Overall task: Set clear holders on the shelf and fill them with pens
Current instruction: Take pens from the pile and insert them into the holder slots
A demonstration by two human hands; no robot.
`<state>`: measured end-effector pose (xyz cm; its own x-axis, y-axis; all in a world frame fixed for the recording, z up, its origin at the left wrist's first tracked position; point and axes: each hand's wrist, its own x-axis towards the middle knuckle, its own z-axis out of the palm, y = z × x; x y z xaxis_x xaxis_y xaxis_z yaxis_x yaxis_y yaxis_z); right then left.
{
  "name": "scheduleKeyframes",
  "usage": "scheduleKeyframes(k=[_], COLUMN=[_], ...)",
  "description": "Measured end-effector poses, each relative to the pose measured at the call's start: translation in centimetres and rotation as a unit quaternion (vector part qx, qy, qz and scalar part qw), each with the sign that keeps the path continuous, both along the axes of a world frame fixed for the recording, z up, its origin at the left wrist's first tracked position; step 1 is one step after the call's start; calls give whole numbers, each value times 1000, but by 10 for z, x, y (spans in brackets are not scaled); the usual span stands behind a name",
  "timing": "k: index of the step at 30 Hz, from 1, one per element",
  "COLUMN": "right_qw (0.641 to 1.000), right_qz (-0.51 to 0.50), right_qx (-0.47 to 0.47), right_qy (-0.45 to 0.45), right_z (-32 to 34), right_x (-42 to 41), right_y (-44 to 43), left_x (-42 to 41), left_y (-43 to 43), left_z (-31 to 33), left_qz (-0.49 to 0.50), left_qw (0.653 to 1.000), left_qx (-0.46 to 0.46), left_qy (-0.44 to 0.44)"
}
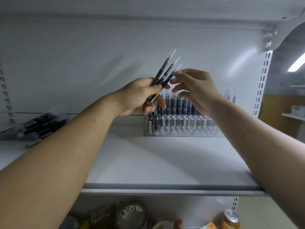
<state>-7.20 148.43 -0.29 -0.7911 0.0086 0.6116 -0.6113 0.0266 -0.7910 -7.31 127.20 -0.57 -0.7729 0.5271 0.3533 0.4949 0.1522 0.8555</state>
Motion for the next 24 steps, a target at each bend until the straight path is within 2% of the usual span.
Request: scheduleKeyframes(k=[6, 11, 16, 24], right_qw=[999, 989, 987, 988], right_qz=[15, 3, -116, -92], right_qx=[-34, -146, -77, -103], right_qy=[2, 22, 77, 72], right_z=[2, 6, 8, 12], right_x=[1, 1, 0, 4], right_y=[-2, 4, 6, 12], left_x=[1, -2, -3, -1], left_y=[1, 0, -2, -4], left_z=[1, 1, 4, 7], left_qz=[-13, -9, 26, 90], left_qw=[1000, 999, 995, 977], left_qx=[3, 8, 45, 37], left_qy=[-1, 29, 91, 187])
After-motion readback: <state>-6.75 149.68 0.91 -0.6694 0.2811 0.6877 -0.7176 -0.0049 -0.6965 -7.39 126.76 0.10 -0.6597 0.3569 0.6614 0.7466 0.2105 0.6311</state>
